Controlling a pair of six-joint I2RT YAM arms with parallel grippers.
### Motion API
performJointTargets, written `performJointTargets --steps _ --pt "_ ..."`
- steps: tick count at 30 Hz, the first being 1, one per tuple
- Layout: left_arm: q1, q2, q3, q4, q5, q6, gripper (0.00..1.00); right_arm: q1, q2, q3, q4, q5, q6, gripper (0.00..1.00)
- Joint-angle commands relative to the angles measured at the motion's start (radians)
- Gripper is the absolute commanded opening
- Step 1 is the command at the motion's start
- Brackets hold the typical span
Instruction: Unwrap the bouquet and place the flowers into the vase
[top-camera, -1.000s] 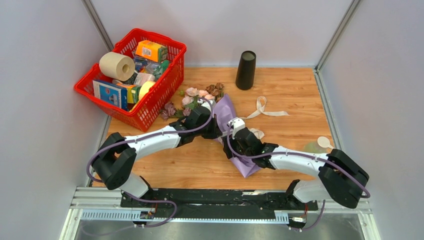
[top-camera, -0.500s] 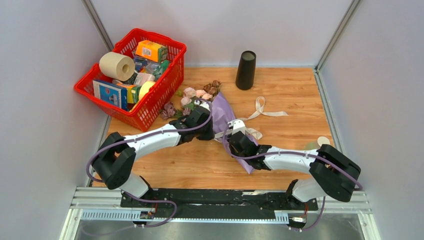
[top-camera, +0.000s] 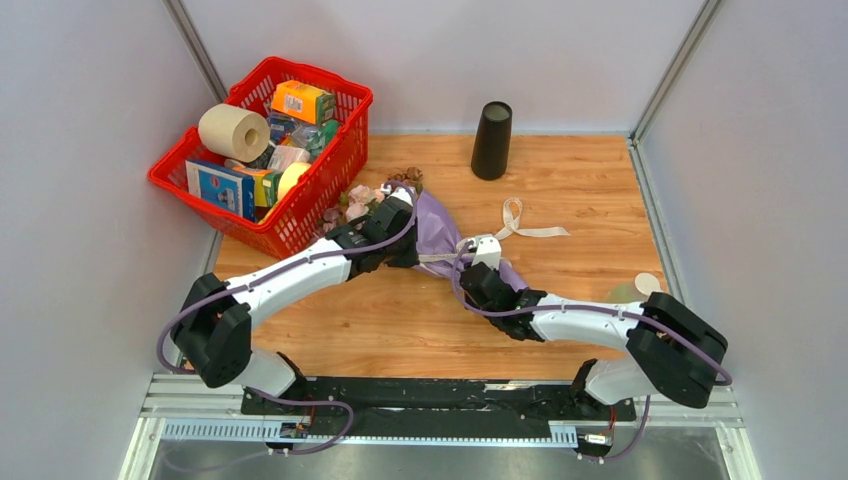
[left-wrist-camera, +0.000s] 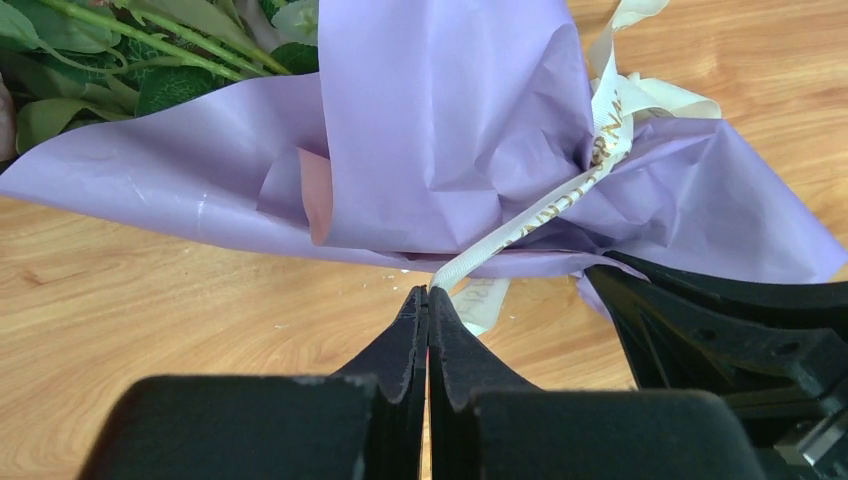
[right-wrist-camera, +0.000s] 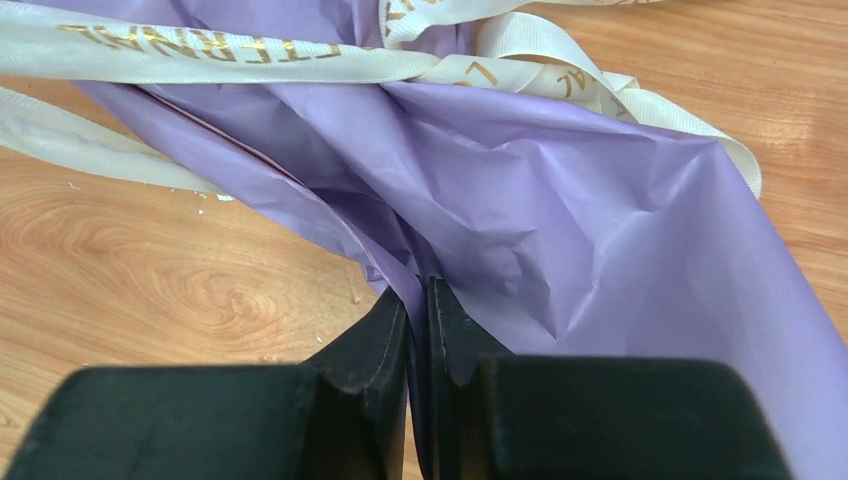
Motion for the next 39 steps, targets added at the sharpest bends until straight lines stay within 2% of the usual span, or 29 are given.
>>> performJointTargets --steps 1,4,5,8,10,11,13,17,23,30,34,39 --pt "0.018 -0.068 0.035 -0.045 -0.023 0.059 0.00 -0.006 -0.021 -0.016 -0.080 0.072 0.039 0.12" --pt "0.018 -0.084 -0.014 -0.006 0.011 0.053 0.00 -0.004 -0.035 -0.010 -0.084 0.052 0.048 0.13" --pt "0.018 -0.091 -0.029 0.010 0.073 0.057 0.00 -0.006 -0.041 -0.007 -0.084 0.031 0.047 0.15" --pt "0.018 -0.110 -0.135 0.122 0.190 0.064 0.00 -0.006 -0.086 0.031 -0.120 -0.056 0.037 0.28" --pt "0.018 -0.127 -0.167 0.143 0.204 0.062 0.13 -0.004 -0.135 0.065 -0.152 -0.096 0.028 0.38" --pt "0.018 -0.141 -0.173 0.160 0.210 0.070 0.26 -0.006 -0.167 0.082 -0.164 -0.104 0.021 0.41" --pt "0.018 -0.156 -0.169 0.176 0.230 0.103 0.39 -0.012 -0.208 0.115 -0.181 -0.110 -0.005 0.44" --pt "0.018 -0.135 -0.097 0.174 0.288 0.195 0.48 -0.084 -0.268 0.168 -0.193 -0.126 -0.035 0.47" --pt "0.010 -0.016 0.000 0.237 0.385 0.238 0.55 -0.271 -0.304 0.171 -0.195 -0.228 -0.029 0.47" --pt "-0.021 0.199 0.109 0.269 0.401 0.274 0.57 -0.460 -0.255 0.180 -0.172 -0.379 -0.022 0.47" --pt "-0.041 0.270 0.127 0.294 0.391 0.286 0.57 -0.527 -0.195 0.186 -0.132 -0.480 -0.016 0.50" --pt "-0.053 0.299 0.109 0.341 0.405 0.278 0.56 -0.544 -0.063 0.226 -0.082 -0.547 0.011 0.50"
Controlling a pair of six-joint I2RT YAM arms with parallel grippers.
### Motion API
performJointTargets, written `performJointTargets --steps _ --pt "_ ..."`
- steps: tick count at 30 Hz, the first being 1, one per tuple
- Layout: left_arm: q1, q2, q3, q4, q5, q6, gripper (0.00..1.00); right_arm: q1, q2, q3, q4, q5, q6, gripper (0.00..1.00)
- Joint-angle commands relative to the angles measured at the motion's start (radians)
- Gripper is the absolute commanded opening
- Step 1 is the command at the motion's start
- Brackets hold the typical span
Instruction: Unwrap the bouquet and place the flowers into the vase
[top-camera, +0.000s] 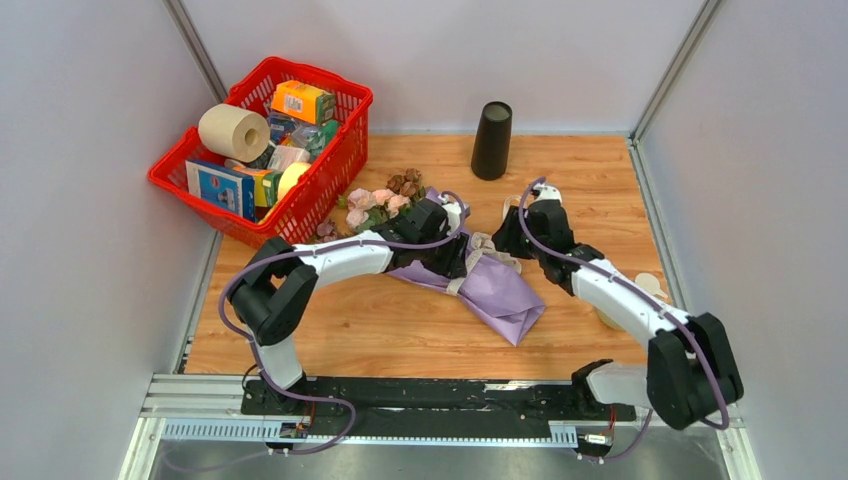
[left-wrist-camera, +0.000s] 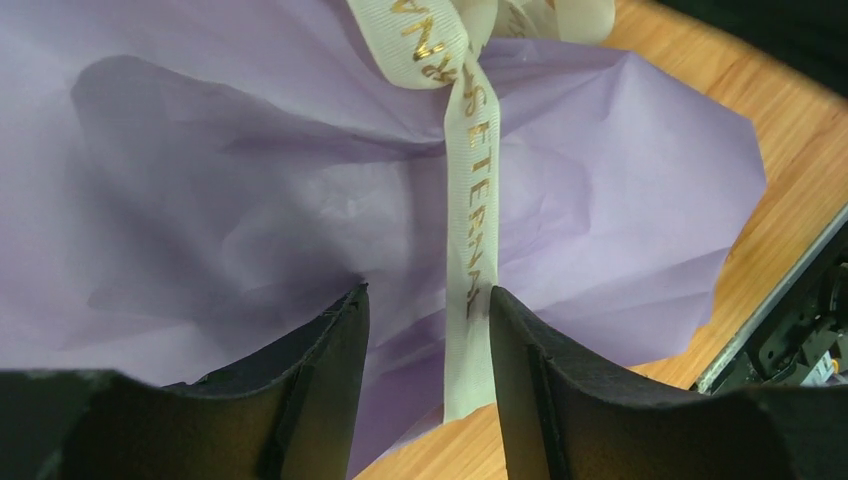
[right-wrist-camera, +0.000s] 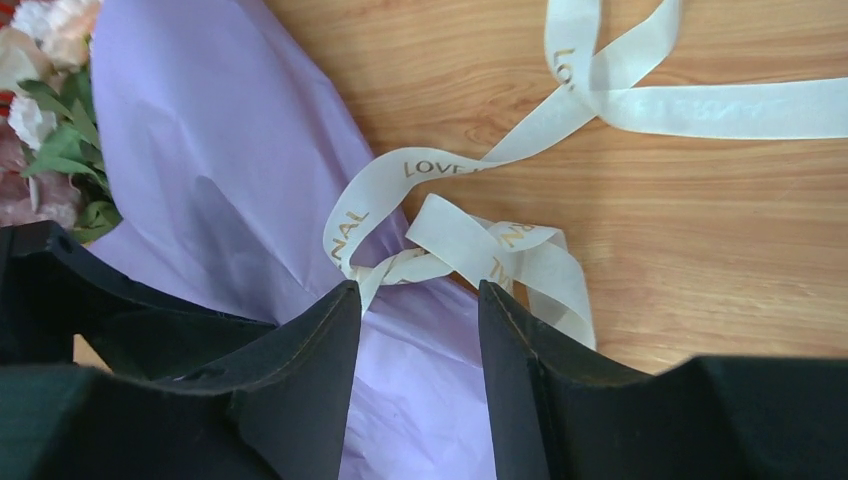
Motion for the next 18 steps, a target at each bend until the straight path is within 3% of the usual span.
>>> performJointTargets --steps 1,9,15,18 --pt "-0.012 -0.001 0.015 0.107 0.026 0.011 0.55 -0.007 0.106 0.069 0.096 -0.127 0.032 0.49" --pt "-0.017 0.008 -0.049 0.209 0.041 -0.044 0.47 -0.008 0.306 0.158 0.166 -0.202 0.076 0.46" --pt "-0.017 0.020 -0.062 0.228 0.046 -0.053 0.34 -0.008 0.383 0.187 0.166 -0.190 0.084 0.44" --pt "-0.019 0.004 -0.080 0.254 0.051 -0.067 0.13 -0.007 0.375 0.190 0.166 -0.158 0.088 0.24"
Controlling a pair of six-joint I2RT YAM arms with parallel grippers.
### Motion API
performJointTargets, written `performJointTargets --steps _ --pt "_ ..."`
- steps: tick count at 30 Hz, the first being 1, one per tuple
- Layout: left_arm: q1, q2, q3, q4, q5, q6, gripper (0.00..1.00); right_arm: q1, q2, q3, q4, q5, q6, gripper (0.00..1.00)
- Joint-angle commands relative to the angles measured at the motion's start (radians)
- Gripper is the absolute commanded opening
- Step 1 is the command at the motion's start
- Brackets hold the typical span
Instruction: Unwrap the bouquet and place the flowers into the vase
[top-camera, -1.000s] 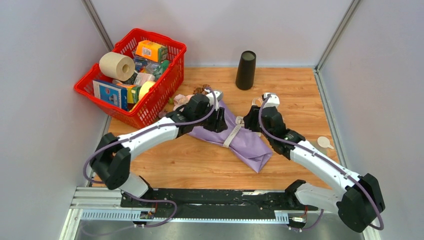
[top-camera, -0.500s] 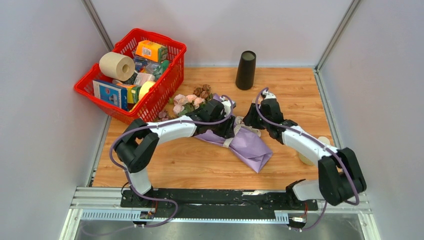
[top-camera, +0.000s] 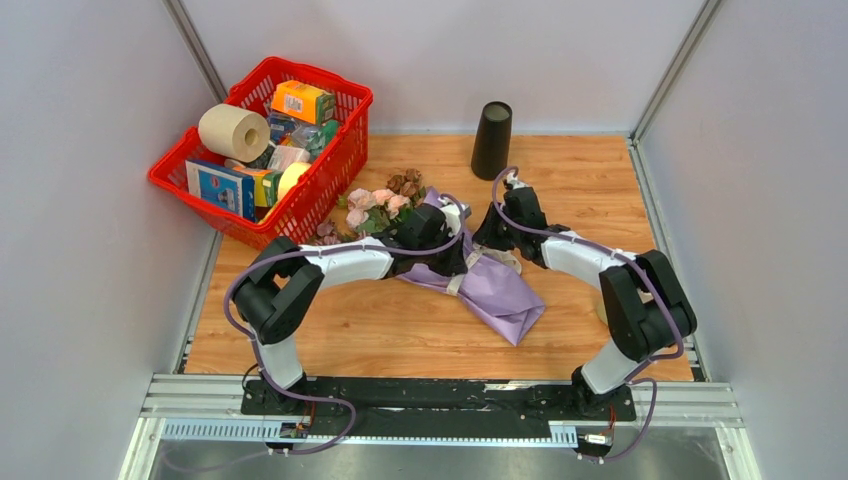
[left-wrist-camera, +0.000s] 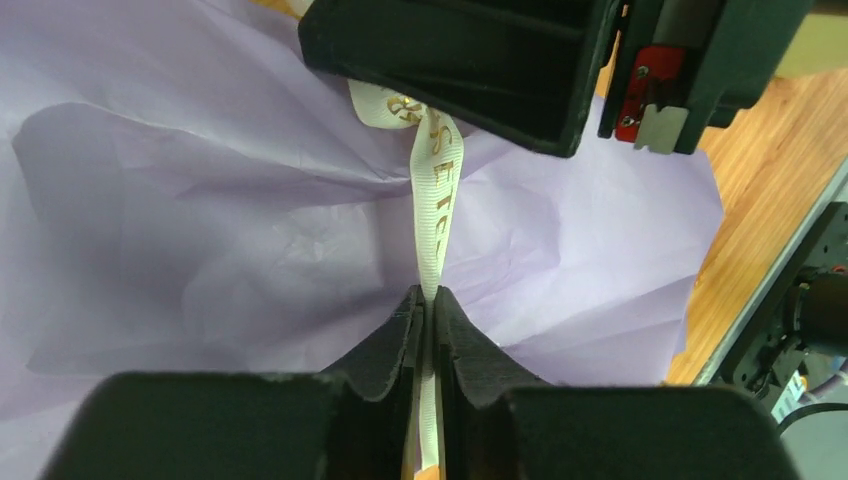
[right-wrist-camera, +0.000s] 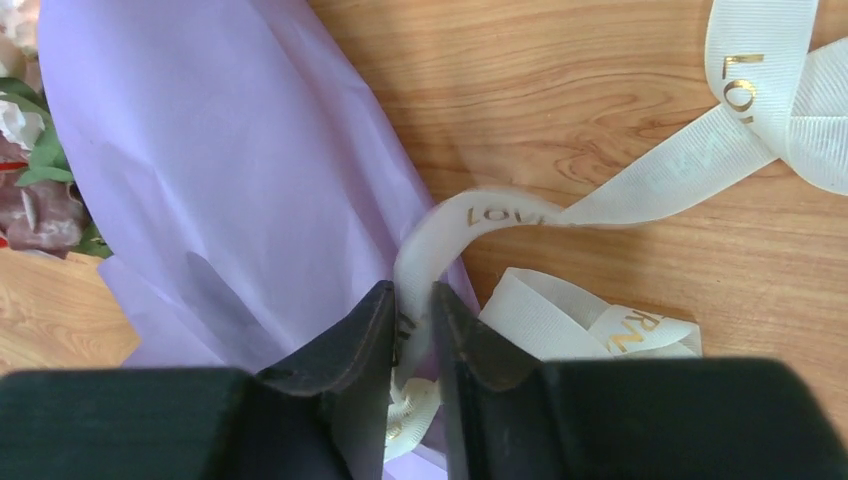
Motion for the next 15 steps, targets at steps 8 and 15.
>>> performJointTargets --steps 8,15 --pt "-0.007 -0.080 -0.111 0.070 -0.078 -0.049 0.00 -0.034 -0.072 0.118 -0.019 0.171 -0.028 0.00" --pt "-0.007 -0.166 -0.165 0.097 -0.100 -0.061 0.00 -0.035 -0.074 0.076 -0.031 0.139 -0.060 0.30"
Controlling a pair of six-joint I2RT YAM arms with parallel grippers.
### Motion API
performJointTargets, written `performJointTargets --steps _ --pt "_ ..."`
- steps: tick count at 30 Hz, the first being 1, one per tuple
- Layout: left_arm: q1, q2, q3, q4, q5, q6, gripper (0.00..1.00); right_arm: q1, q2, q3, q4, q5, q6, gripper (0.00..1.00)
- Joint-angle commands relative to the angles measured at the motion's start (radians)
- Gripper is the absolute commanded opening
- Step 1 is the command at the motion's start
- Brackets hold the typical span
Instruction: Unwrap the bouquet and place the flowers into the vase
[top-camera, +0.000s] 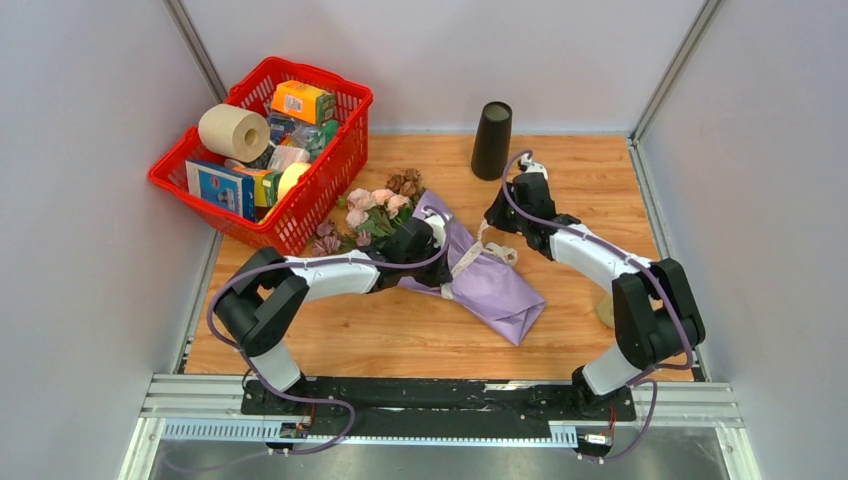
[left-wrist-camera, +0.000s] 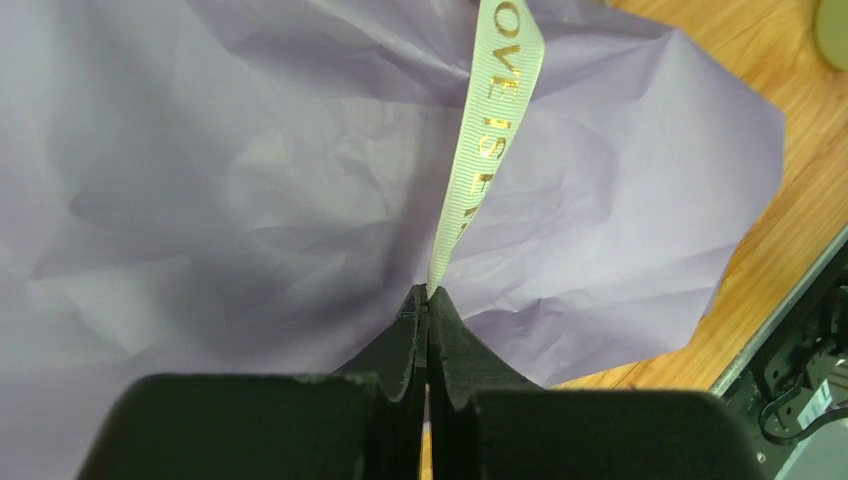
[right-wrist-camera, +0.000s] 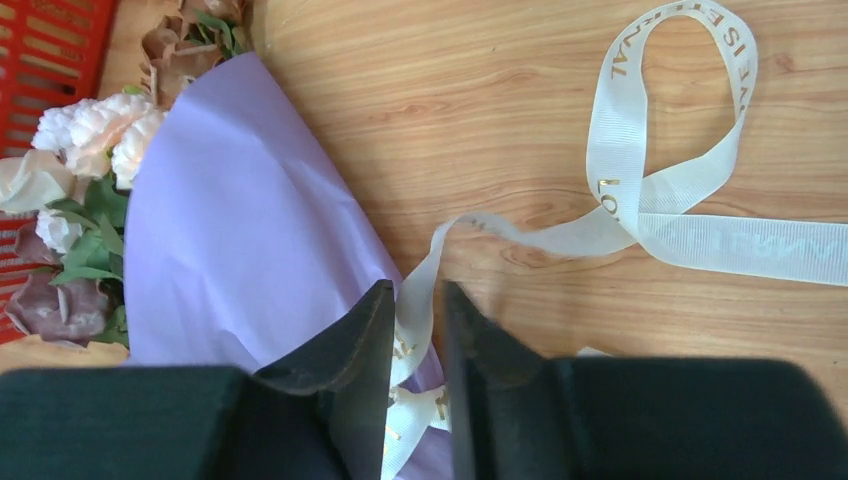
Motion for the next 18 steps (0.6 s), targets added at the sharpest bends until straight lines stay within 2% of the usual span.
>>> performJointTargets --steps 1,3,7,10,14,18 --pt "-0.004 -0.071 0.014 0.048 -0.017 -0.010 0.00 -0.005 -0.031 -0.008 -0.003 -0.010 -0.063 0.36" --pt "-0.004 -0.079 0.023 0.049 -0.016 -0.010 0.00 -0.005 -0.064 -0.019 -0.021 -0.053 -0.099 0.47" --pt "-0.004 -0.099 0.051 0.058 -0.016 -0.021 0.00 -0.005 -0.178 -0.080 -0.038 -0.072 -0.167 0.60" --pt "-0.004 -0.118 0.068 0.051 -0.022 -0.024 0.00 -0.005 -0.238 -0.144 -0.032 -0.113 -0.216 0.62" --pt "-0.004 -0.145 0.077 0.046 -0.034 -0.025 0.00 -0.003 -0.328 -0.269 0.085 -0.197 -0.245 0.63" --pt "-0.004 -0.163 0.077 0.042 -0.033 -0.029 0.00 -0.002 -0.368 -0.303 0.118 -0.256 -0.271 0.68"
